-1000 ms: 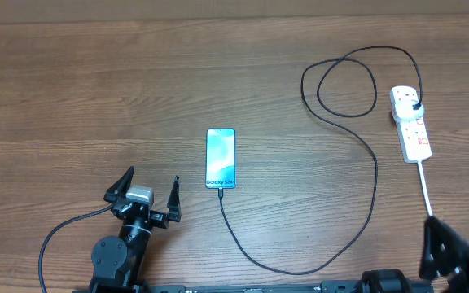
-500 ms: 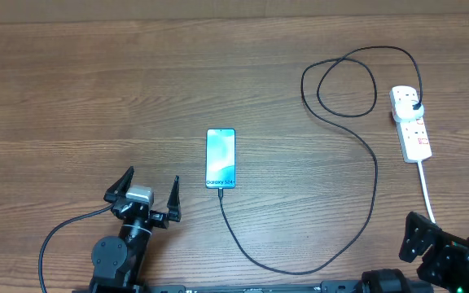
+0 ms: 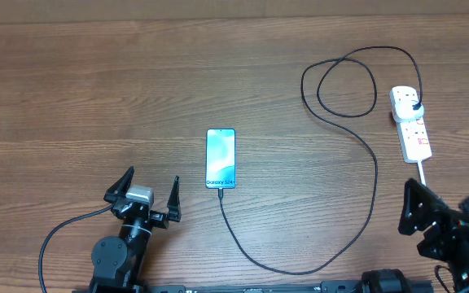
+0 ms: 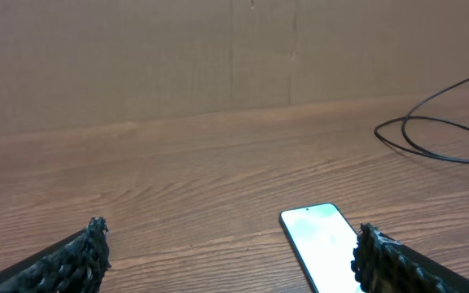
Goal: Plug charger to phone and switch on socket
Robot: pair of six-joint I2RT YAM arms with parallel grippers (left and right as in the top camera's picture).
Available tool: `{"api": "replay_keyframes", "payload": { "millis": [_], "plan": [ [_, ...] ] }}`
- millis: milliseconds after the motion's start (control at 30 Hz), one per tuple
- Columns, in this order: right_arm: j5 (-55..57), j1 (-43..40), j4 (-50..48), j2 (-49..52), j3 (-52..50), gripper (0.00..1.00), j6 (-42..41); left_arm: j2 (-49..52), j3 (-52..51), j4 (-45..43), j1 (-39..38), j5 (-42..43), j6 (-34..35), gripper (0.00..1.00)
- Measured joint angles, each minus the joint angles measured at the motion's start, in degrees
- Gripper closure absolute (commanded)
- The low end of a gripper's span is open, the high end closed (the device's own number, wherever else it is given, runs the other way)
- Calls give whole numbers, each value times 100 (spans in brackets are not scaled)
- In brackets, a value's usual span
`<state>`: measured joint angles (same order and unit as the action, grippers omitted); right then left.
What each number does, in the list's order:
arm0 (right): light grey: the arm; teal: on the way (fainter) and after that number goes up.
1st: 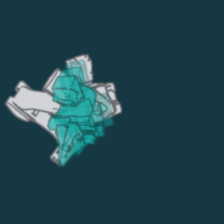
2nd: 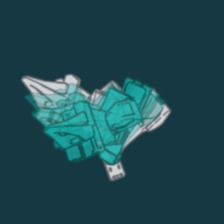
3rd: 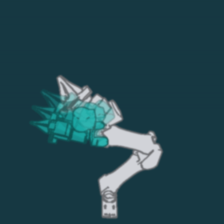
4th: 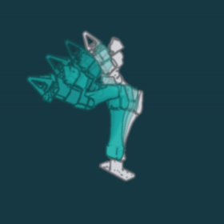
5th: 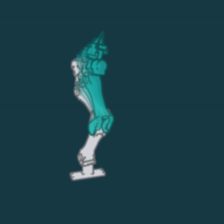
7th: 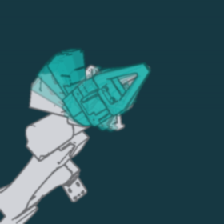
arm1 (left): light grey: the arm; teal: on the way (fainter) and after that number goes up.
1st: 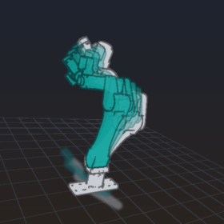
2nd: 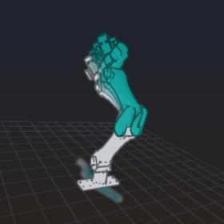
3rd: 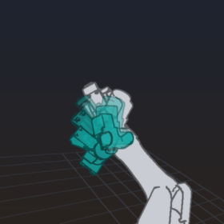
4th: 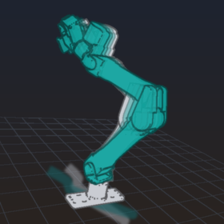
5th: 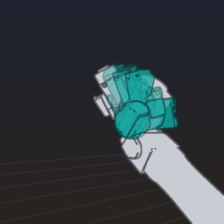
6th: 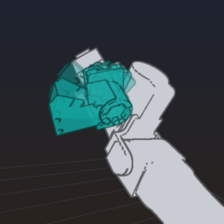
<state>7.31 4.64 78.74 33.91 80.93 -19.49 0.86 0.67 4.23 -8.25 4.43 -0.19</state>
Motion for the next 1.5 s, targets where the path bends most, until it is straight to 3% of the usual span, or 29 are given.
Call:
{"api": "replay_keyframes", "payload": {
  "millis": [467,833,1500],
  "plan": [
    [-284,0,756,0,0,0,2,0,0,0,0,-2,0,0],
    [-238,2,428,-46,-254,0,26,0,0,-2,0,-2,-2,0],
    [-549,-31,-5458,-2212,-5670,0,284,0,-11,-15,0,-2,-2,0]
  ]
}}
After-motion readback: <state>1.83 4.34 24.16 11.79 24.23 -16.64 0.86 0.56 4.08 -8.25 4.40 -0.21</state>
